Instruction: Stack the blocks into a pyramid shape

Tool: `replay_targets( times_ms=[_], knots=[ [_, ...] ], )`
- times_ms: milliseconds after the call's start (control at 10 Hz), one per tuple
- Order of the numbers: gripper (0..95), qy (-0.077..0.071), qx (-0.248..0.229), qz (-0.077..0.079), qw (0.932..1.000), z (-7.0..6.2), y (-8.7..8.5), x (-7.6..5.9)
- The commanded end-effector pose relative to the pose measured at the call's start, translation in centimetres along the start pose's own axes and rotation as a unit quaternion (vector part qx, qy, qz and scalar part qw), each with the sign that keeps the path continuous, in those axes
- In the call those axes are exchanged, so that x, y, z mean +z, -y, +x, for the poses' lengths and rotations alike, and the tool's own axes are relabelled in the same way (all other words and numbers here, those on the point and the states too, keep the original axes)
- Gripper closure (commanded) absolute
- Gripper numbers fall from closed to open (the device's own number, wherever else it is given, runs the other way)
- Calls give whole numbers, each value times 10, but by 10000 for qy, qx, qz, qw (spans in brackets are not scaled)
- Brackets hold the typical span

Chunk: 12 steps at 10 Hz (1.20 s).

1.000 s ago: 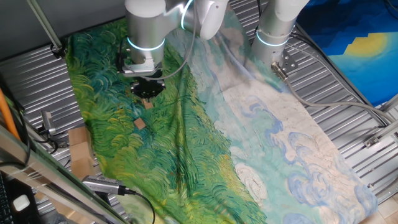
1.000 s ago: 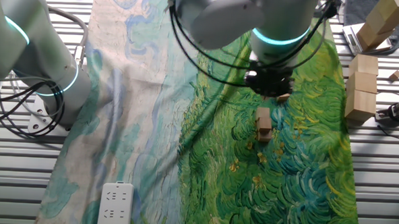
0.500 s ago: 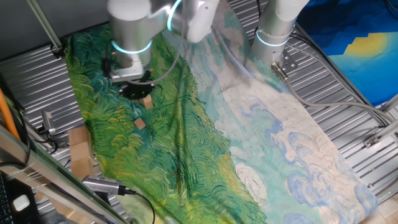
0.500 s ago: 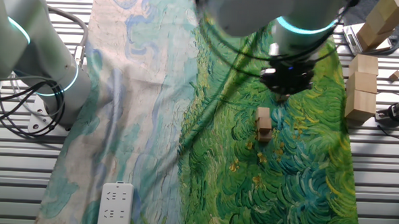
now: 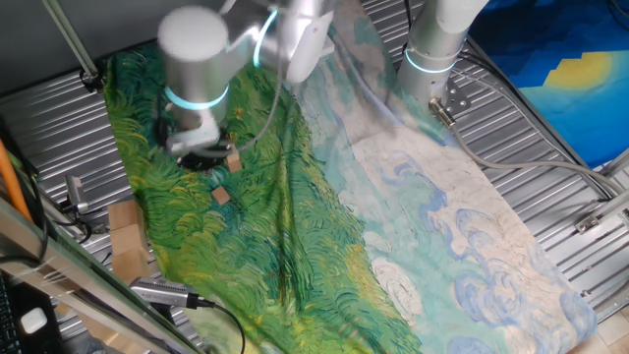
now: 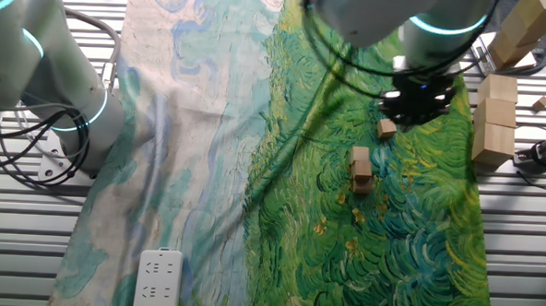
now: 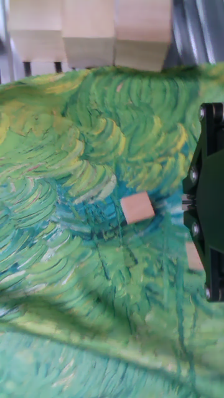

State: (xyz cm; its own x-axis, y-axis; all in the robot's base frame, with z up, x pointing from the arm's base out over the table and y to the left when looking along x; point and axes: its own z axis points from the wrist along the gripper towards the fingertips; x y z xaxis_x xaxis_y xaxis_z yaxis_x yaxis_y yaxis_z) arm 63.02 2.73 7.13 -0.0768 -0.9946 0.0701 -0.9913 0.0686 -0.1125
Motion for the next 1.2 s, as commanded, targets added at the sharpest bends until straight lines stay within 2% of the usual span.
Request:
replay_targets(
  times_ms=[100,500,700,800,1000,1100,1200],
  knots=[
    [950,22,-2,14,10000,-7,3,1],
    [190,116,-2,-125,9999,-28,0,8],
    [190,164,-43,-149,9997,-28,-1,13],
    [190,275,-17,-213,9994,-28,-3,17],
    [190,393,20,-251,9989,-27,-10,25],
    [190,479,90,-323,9983,-27,-14,28],
    [190,478,96,-333,9983,-28,-17,30]
  ],
)
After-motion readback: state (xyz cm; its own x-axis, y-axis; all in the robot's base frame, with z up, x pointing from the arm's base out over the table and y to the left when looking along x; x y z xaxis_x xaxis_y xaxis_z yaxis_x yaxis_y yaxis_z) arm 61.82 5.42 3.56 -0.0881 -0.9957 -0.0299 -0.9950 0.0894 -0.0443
